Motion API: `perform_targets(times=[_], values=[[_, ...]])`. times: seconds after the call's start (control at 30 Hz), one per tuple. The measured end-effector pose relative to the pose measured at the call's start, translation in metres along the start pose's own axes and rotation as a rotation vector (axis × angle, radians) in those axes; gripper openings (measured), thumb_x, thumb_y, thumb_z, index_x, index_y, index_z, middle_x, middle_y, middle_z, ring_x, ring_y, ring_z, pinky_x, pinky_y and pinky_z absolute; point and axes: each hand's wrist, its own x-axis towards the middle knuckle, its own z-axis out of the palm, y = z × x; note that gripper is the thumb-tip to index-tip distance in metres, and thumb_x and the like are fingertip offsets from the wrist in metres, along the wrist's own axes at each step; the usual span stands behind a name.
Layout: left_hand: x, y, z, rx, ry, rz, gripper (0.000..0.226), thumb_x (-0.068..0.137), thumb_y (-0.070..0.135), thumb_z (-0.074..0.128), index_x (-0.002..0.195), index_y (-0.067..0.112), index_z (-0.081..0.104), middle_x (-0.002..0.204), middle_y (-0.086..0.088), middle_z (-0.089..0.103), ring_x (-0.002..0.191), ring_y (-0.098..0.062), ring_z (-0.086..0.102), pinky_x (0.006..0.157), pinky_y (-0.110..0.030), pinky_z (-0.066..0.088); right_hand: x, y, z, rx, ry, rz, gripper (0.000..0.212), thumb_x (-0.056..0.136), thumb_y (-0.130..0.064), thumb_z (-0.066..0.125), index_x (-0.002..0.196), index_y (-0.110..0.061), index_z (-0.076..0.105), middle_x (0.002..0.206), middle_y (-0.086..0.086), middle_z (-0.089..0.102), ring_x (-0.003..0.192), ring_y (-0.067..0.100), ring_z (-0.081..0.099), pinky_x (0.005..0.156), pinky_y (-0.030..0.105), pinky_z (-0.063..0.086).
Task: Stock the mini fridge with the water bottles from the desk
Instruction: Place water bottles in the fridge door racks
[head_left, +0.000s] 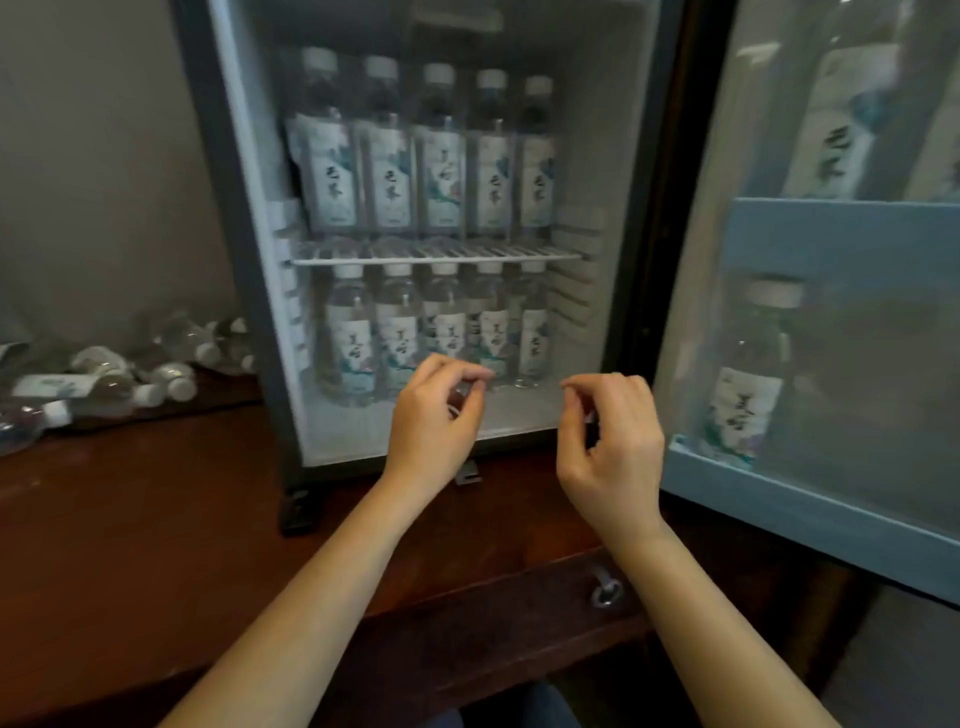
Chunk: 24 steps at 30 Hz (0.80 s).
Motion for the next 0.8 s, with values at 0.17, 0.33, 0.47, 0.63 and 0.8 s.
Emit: perform_targets(times=[0.17, 0.33, 0.47, 0.63, 0.8], values=[[-0.041, -0.052, -0.06, 0.073, 0.127, -0.1, 0.013, 0.085, 0.014, 0.055, 0.088, 0.021, 0.066, 0.081, 0.017, 0.052, 0.06, -0.008, 0.056, 0.058, -0.013, 0.043, -0.019, -0.042, 0.077, 0.168, -0.225, 0.034, 0.021, 0.089, -0.017, 0.045, 0.084, -0.006, 0.062, 0.074, 0.003, 0.059, 0.073, 0.014, 0.052, 0.063, 0.022, 0.039], [-0.073, -0.098, -0.125, 0.161, 0.206, -0.259, 0.029, 0.087, 0.005, 0.058, 0.084, 0.034, 0.062, 0.083, 0.011, 0.057, 0.064, -0.012, 0.06, 0.059, -0.028, 0.05, -0.041, -0.097, 0.143, 0.372, -0.481, 0.074, 0.026, 0.087, -0.025, 0.042, 0.086, -0.011, 0.064, 0.078, 0.001, 0.065, 0.072, 0.018, 0.062, 0.061, 0.022, 0.042], [-0.079, -0.125, -0.169, 0.234, 0.217, -0.372, 0.037, 0.086, 0.001, 0.059, 0.085, 0.038, 0.061, 0.089, 0.012, 0.059, 0.068, -0.01, 0.062, 0.064, -0.028, 0.051, -0.051, -0.142, 0.184, 0.477, -0.641, 0.05, 0.026, 0.087, -0.03, 0.04, 0.087, -0.016, 0.062, 0.08, -0.001, 0.066, 0.07, 0.016, 0.061, 0.061, 0.03, 0.048], [-0.053, -0.171, -0.218, 0.364, 0.233, -0.458, 0.025, 0.085, 0.003, 0.058, 0.091, 0.026, 0.065, 0.092, 0.012, 0.055, 0.076, -0.016, 0.061, 0.073, -0.031, 0.05, -0.048, -0.183, 0.238, 0.467, -0.821, -0.005, 0.018, 0.092, -0.024, 0.045, 0.099, -0.019, 0.061, 0.094, -0.002, 0.065, 0.086, 0.017, 0.062, 0.073, 0.033, 0.05], [-0.034, -0.222, -0.272, 0.568, 0.265, -0.563, 0.02, 0.089, 0.01, 0.054, 0.104, 0.018, 0.064, 0.102, 0.005, 0.049, 0.075, -0.02, 0.06, 0.078, -0.037, 0.049, -0.025, -0.204, 0.303, 0.382, -0.994, 0.079, 0.021, 0.091, -0.02, 0.048, 0.108, -0.018, 0.06, 0.109, 0.005, 0.064, 0.102, 0.025, 0.06, 0.082, 0.033, 0.047]])
